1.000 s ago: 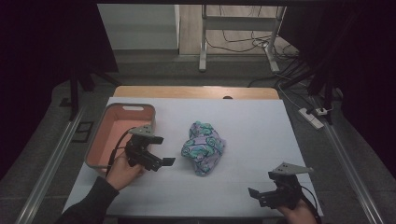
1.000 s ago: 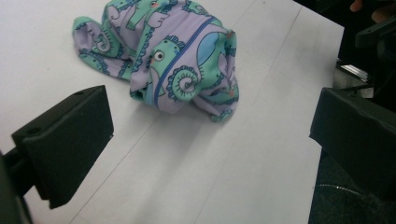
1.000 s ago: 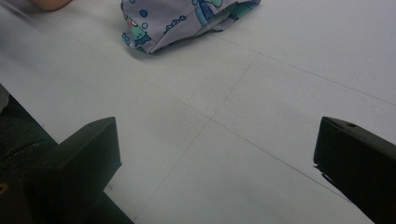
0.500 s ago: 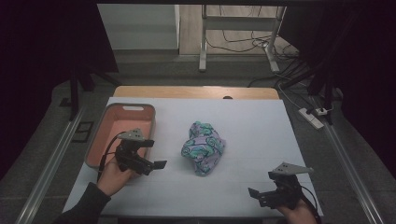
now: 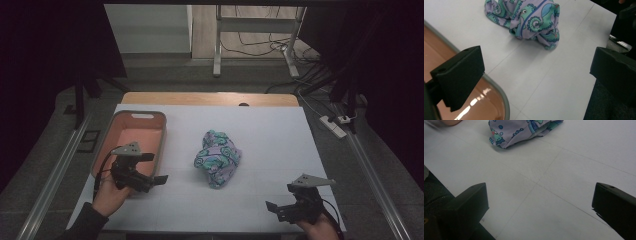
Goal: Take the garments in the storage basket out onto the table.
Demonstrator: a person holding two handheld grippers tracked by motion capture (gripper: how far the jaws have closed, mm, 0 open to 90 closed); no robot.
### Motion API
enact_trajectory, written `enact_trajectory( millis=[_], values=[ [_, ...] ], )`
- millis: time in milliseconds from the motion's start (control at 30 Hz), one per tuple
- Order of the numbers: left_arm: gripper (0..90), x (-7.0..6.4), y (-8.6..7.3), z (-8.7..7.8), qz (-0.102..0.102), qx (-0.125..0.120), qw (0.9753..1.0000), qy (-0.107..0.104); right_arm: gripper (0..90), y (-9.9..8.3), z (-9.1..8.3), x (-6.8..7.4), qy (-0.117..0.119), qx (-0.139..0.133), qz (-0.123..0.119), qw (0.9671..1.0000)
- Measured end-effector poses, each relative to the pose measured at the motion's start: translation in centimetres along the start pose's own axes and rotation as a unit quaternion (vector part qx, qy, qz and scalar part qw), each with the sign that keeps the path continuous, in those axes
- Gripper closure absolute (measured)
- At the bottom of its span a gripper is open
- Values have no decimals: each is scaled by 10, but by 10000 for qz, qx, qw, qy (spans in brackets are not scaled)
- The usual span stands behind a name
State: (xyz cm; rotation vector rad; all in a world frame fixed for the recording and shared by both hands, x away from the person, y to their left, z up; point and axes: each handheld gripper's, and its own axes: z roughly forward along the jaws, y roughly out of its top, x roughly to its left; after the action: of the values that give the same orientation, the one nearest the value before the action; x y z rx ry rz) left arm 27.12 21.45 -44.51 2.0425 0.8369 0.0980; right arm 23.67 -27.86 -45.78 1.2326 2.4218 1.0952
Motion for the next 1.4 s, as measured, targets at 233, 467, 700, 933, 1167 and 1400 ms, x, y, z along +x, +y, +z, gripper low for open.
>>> enact_trajectory(
  millis=[233, 467, 700, 933, 1167, 1400],
  values=[
    [0, -1, -14, -11, -103, -38, 9999, 90, 8, 0, 0, 0, -1, 6, 0, 10000],
    [0, 1, -34, -22, -302, -1, 9994, 158, 8, 0, 0, 0, -7, 10, -4, 10000],
    [0, 0, -53, -34, -365, 51, 9988, 319, 8, 0, 0, 0, -12, 12, -2, 10000],
    [0, 2, -72, -50, -582, -119, 9977, 322, 8, 0, 0, 0, -14, 24, 9, 10000],
    [0, 4, -88, -62, -782, -202, 9961, 357, 8, 0, 1, 1, -34, 26, 4, 10000],
    [0, 5, -98, -70, -904, -254, 9947, 418, 8, 0, 1, 0, -35, 38, -4, 10000]
  ],
)
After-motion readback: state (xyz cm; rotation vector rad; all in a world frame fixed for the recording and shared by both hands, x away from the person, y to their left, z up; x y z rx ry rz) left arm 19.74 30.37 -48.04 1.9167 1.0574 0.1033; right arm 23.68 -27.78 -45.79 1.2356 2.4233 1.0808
